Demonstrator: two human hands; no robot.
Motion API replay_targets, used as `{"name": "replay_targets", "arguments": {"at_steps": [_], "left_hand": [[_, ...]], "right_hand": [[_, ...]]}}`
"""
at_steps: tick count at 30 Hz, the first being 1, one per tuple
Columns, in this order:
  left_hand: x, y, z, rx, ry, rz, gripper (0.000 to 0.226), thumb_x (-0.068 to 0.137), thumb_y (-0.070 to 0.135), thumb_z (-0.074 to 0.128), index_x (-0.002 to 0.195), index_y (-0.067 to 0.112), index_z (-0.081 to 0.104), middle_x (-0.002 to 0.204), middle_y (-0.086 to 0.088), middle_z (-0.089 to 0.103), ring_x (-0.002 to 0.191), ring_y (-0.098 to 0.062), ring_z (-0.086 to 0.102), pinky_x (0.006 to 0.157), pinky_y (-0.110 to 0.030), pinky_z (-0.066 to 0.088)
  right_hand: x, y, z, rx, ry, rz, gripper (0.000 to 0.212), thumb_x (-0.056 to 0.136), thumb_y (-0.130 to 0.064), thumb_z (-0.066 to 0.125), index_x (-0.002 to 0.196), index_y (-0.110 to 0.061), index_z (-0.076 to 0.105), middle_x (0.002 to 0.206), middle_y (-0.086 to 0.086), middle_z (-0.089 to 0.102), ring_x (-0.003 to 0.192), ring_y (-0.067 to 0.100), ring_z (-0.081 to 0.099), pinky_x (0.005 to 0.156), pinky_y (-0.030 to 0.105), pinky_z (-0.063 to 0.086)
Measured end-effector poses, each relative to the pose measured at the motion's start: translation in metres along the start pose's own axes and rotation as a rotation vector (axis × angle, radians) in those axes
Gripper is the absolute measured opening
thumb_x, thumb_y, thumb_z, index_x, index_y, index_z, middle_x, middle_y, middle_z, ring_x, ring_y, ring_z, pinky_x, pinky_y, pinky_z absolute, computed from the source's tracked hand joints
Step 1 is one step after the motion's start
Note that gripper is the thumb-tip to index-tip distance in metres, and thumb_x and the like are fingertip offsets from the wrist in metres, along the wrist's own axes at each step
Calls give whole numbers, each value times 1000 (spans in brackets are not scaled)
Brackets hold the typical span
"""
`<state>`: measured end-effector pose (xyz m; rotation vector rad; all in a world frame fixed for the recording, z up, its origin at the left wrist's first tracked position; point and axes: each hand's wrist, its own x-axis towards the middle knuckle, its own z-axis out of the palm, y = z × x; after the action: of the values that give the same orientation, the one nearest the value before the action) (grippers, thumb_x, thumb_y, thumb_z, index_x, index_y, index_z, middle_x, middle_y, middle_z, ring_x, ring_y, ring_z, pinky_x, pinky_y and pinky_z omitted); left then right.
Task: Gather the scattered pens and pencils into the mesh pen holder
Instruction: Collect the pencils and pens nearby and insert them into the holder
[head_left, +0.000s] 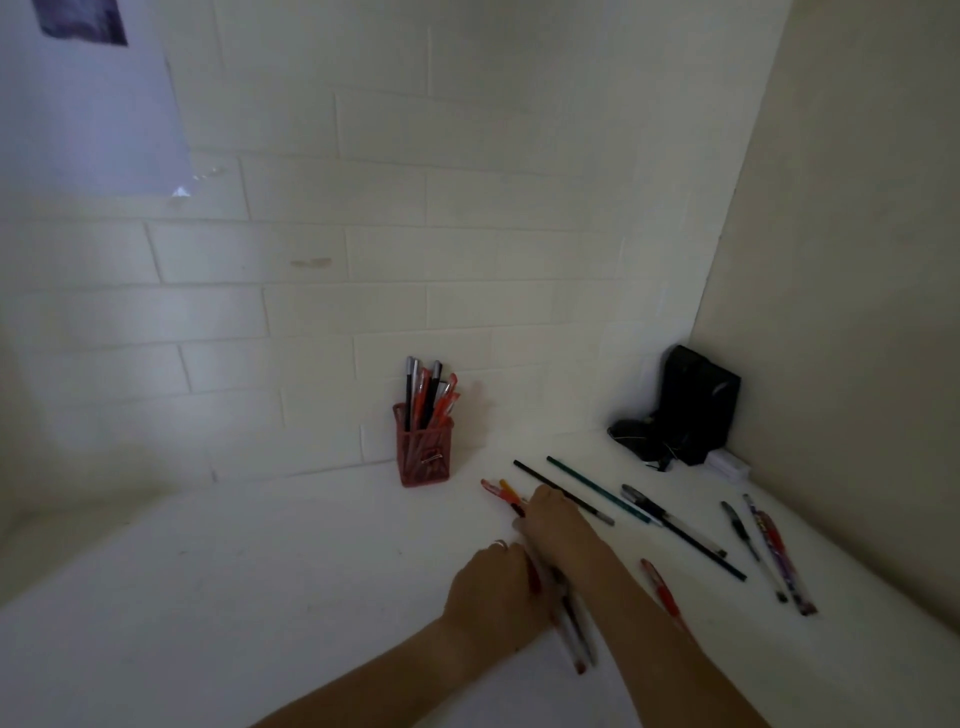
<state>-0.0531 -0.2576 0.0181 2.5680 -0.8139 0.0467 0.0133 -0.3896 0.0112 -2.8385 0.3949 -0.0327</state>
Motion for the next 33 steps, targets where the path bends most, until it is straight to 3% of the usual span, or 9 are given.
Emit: {"name": "replay_targets", "arguments": {"at_steps": [4,8,16,19,22,25,27,29,33], "left_hand": [[-2,30,8,208,-17,-196,76,78,64,15,117,13,57,114,-8,62,104,-28,61,77,-36,39],[6,37,7,346,-144,-241,47,95,45,39,123,14,59,124,-10,61,114,-27,58,94,-38,40],[16,-5,-8,427,-234,-260,33,100,24,39,119,12,64,125,-8,62,115,-26,59,83,-35,35],[18,-17,-20,340,-209,-331,35,98,21,41,123,8,60,129,-11,59,119,-29,57,96,-36,43],[24,-31,-37,307,-76,-345,42,99,27,36,129,4,53,135,-17,52,124,-33,50,99,-40,42],[40,-47,-63,137,128,-391,47,104,37,33,134,4,47,143,-21,42,132,-35,41,105,-44,39],[58,-57,-82,-79,247,-383,46,104,33,37,134,-1,46,140,-26,41,129,-40,41,107,-47,40],[76,-67,-101,-255,368,-334,40,104,25,41,125,-8,49,129,-31,44,120,-42,46,104,-45,39],[104,-83,-135,-396,481,-285,34,105,20,39,110,-10,55,116,-24,49,113,-36,48,102,-44,40]], "right_hand": [[3,-2,-3,-12,-29,11,30,100,-18,43,122,0,53,125,16,59,112,28,60,90,35,52],[3,-6,3,44,10,72,25,94,-22,48,112,-7,57,118,11,62,106,24,63,84,31,50],[8,4,9,-63,41,0,31,102,-16,34,123,0,51,125,14,59,109,26,61,79,31,47],[12,6,11,-120,53,-10,31,103,-12,34,127,1,48,127,13,59,111,24,62,83,29,48],[21,7,10,-77,94,51,36,103,-16,33,131,3,45,125,13,61,107,24,65,70,26,40],[24,-3,1,142,148,36,36,105,-19,33,131,5,41,116,22,64,93,32,66,65,30,41],[21,-15,-11,467,181,-22,21,105,-21,37,112,-2,43,99,24,66,74,29,62,60,35,45],[19,-31,-26,745,176,-81,18,105,-22,37,96,-7,38,86,17,63,68,23,54,61,33,44],[23,-59,-43,1033,266,-187,15,106,-20,35,101,-11,46,73,0,53,60,10,47,66,30,42]]}}
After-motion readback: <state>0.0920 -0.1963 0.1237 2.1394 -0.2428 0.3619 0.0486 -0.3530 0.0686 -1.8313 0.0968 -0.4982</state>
